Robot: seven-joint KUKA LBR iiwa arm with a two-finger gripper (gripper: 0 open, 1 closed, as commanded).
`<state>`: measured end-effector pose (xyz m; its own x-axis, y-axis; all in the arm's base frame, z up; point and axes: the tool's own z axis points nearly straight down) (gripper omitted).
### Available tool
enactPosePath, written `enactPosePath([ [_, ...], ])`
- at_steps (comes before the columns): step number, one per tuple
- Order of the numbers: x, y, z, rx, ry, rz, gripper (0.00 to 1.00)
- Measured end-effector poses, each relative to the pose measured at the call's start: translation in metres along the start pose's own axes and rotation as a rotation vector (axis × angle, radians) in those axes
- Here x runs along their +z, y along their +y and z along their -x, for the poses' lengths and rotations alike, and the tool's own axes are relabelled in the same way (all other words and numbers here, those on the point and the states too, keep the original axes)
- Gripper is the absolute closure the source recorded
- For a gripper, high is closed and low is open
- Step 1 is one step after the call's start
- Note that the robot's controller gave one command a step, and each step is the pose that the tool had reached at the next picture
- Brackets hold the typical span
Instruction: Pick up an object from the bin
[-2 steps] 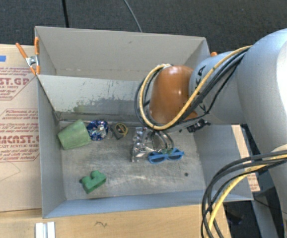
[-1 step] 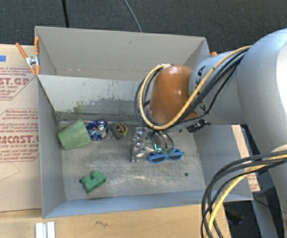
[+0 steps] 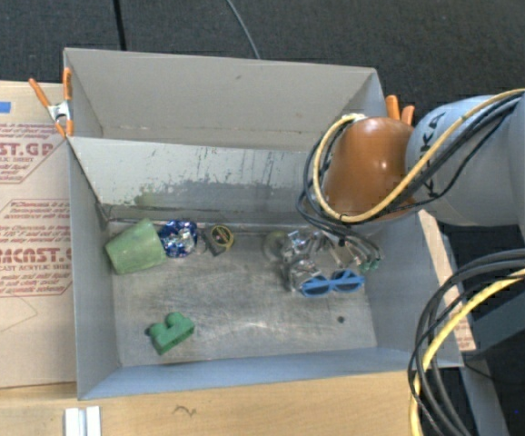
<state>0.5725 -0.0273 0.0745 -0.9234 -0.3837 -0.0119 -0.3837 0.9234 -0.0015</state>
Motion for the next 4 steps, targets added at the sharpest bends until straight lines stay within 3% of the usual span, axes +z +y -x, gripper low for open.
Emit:
enactPosePath([
  [1,0.001,-0.045,-0.048,-0.05,0.002,0.0,0.0],
  [2,-0.027,-0.097,-0.041,-0.004,0.005,-0.004,0.0],
  [3,-0.004,-0.087,-0.038,-0.346,-0.003,-0.007,0.0],
  [4,-0.012,-0.076,-0.07,-0.711,0.003,0.002,0.0],
])
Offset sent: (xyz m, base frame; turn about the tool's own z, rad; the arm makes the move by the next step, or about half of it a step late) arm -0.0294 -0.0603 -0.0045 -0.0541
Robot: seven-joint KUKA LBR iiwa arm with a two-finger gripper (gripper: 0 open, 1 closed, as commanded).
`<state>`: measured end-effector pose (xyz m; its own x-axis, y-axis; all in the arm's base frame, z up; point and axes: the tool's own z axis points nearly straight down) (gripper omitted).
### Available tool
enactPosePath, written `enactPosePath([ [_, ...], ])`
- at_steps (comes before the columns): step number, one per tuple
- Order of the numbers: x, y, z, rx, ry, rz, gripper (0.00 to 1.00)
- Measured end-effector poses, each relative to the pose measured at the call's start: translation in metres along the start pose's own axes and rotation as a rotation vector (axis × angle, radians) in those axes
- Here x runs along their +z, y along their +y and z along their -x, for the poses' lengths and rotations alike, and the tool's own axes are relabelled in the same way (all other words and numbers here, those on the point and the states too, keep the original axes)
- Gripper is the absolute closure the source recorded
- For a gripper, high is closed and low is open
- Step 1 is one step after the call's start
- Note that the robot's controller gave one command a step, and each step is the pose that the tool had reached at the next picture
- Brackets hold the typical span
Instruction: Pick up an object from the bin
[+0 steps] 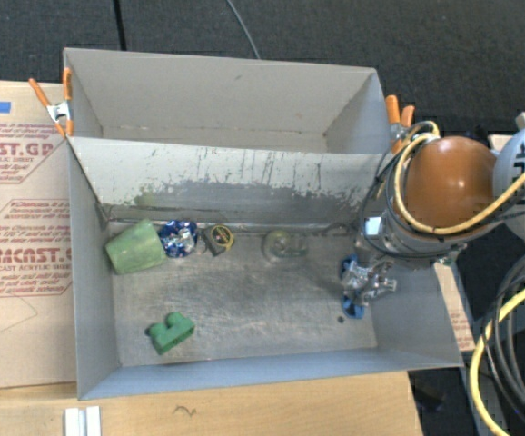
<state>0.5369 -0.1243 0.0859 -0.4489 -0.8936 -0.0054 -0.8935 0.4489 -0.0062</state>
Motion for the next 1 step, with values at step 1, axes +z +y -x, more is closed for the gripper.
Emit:
enactPosePath([
  [1,0.0,-0.0001,-0.0001,0.001,-0.001,0.0,1.0],
])
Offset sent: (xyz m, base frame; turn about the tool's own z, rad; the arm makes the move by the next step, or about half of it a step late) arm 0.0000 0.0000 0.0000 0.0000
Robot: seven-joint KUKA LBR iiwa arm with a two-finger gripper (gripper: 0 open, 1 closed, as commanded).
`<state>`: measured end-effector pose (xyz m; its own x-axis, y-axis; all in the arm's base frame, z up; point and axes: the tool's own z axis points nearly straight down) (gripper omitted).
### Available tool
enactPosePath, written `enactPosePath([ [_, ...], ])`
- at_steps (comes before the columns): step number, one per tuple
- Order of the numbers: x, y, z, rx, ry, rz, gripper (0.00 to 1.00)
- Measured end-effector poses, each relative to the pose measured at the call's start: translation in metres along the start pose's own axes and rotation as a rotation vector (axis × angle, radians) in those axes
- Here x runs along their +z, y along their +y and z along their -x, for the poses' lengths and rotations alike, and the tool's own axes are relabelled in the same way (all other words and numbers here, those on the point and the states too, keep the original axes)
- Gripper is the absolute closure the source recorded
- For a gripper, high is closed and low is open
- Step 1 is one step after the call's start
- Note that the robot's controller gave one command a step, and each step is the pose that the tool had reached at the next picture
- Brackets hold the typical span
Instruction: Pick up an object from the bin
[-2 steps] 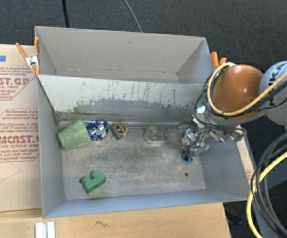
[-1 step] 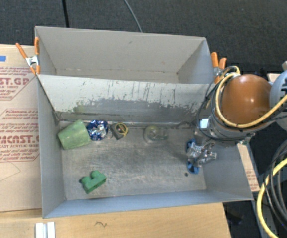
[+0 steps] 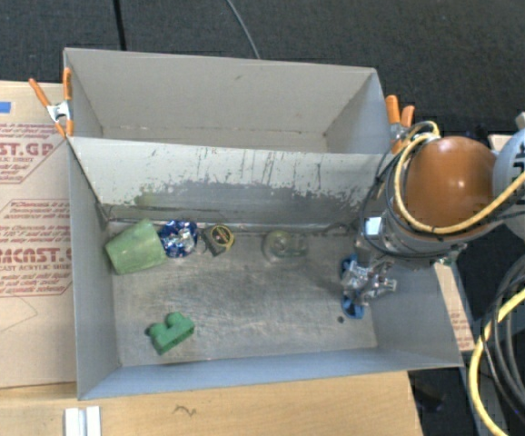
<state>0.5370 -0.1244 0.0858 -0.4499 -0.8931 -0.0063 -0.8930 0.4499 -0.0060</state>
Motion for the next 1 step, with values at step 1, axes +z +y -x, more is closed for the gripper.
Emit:
enactPosePath([
  [1,-0.1524,-0.0088,0.025,-0.045,0.001,-0.003,1.0],
])
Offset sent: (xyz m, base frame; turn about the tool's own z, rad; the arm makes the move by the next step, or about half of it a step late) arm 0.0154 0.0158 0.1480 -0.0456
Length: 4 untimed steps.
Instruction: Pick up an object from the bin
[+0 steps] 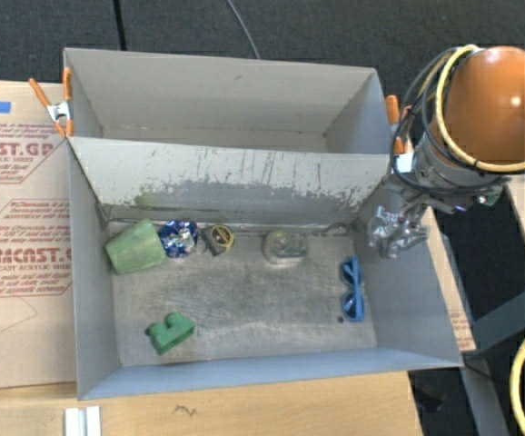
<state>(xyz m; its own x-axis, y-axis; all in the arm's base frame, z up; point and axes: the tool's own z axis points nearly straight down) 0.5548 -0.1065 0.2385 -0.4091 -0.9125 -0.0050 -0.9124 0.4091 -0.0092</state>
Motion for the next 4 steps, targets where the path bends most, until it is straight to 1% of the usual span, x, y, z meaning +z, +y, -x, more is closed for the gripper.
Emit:
enactPosePath([
  [1,0.005,0.001,-0.001,0.002,0.001,0.008,0.0],
  [2,0.113,-0.029,-0.022,-0.331,-0.011,0.014,0.0],
  [3,0.161,-0.005,0.003,-0.706,-0.021,0.008,0.0],
  [4,0.162,-0.008,-0.007,-0.7,-0.003,0.012,1.0],
])
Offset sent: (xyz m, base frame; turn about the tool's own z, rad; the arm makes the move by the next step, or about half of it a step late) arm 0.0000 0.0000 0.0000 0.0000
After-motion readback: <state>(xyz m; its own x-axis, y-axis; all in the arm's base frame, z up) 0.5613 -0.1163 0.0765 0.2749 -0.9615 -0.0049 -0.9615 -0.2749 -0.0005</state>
